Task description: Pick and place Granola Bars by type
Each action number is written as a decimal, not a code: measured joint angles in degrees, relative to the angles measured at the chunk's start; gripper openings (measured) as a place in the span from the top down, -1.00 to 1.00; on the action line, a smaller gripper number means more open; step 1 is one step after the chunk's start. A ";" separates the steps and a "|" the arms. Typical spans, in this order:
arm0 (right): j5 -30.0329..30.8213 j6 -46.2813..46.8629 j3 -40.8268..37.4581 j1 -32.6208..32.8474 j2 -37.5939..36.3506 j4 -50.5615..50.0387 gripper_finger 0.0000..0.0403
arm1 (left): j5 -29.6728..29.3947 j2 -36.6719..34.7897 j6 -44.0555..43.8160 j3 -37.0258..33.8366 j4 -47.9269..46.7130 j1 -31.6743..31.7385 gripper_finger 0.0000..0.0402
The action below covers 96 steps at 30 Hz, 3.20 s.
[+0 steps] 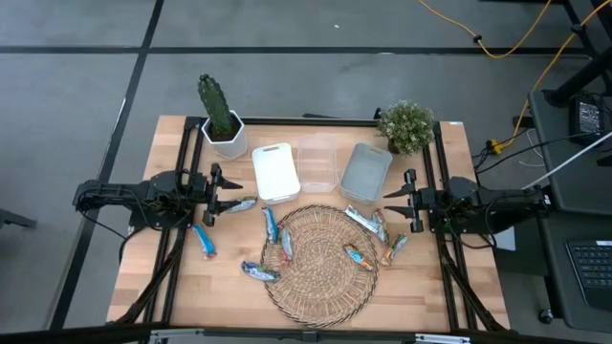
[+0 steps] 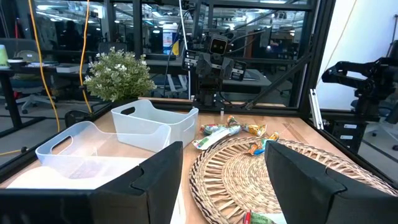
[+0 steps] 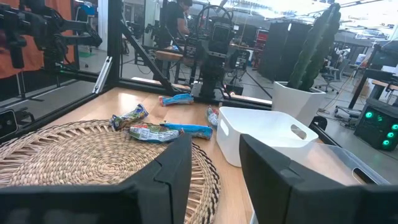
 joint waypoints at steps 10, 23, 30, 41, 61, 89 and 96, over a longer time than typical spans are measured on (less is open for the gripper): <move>0.00 0.00 0.00 0.00 0.00 0.00 0.32 | -16.23 -0.01 1.10 0.00 0.92 0.22 -0.09; -0.01 0.00 0.00 0.00 0.00 -0.01 0.32 | -19.12 -0.01 -2.76 0.01 1.42 0.24 -0.09; -0.01 -0.02 0.00 0.00 0.01 -0.01 0.32 | -22.87 0.01 -4.52 1.41 4.46 0.23 -0.09; 1.46 -9.64 0.00 0.00 0.00 0.22 0.32 | -22.32 2.50 -1.03 16.47 4.96 0.02 -0.09; 24.02 18.61 0.04 -0.17 -0.02 38.14 0.32 | -22.67 21.45 -1.13 24.58 12.45 0.00 -0.06; 13.80 17.58 46.56 -0.17 37.56 -21.99 0.31 | -20.96 48.15 -26.96 71.83 -77.35 0.59 0.03; 13.90 17.88 48.04 -0.17 46.23 -23.15 0.18 | -14.60 46.40 -32.49 51.44 -75.88 1.48 -0.19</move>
